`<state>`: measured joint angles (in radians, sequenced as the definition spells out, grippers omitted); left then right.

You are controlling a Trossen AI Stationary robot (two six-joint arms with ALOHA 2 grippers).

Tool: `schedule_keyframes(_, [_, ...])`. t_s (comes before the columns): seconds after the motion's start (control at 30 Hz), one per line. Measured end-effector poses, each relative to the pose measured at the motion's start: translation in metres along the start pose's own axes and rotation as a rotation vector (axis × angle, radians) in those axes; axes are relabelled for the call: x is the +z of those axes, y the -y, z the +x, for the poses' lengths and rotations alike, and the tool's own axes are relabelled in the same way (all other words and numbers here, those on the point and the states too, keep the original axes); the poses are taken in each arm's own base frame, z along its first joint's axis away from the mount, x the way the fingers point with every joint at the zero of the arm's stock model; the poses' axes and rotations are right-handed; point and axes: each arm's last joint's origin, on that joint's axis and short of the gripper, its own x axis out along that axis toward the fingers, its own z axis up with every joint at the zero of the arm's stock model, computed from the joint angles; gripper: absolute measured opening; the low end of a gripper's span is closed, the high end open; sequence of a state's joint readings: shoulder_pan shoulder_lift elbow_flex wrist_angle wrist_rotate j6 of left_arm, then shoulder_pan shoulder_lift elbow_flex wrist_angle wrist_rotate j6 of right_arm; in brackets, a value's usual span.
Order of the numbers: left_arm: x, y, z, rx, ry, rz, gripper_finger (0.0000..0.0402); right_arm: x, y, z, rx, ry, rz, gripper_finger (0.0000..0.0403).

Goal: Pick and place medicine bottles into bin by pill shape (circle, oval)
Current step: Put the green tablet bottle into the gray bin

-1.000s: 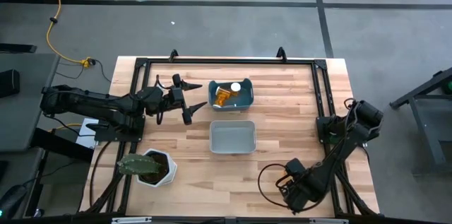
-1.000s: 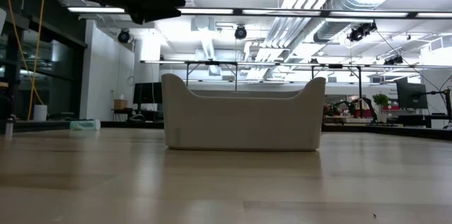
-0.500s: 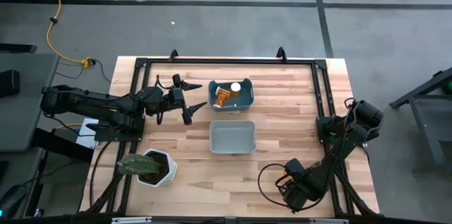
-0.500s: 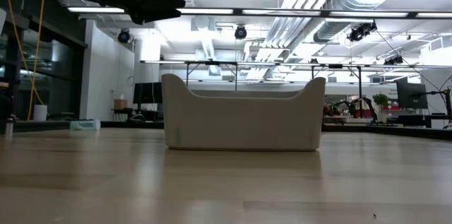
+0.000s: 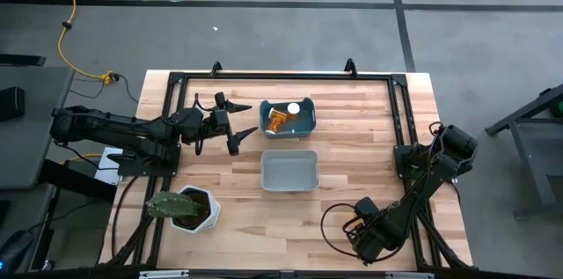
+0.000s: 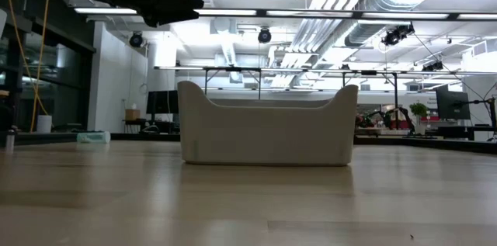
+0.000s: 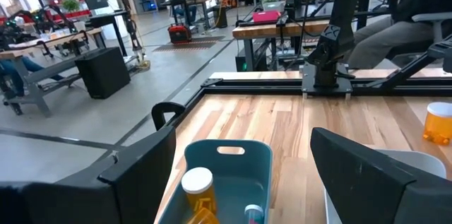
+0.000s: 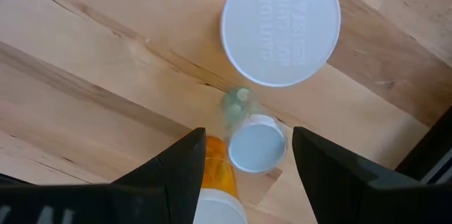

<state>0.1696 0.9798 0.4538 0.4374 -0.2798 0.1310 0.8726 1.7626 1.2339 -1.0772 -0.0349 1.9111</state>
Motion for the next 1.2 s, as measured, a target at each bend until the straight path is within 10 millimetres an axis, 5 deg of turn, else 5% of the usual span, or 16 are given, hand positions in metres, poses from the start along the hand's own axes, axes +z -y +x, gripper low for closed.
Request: schedule_keyframes(1.2, [0.0,0.0,0.0,0.0,0.0,0.002,0.0319,0.0008,0.0001,-0.0004,-0.001,0.0,-0.033,0.0112])
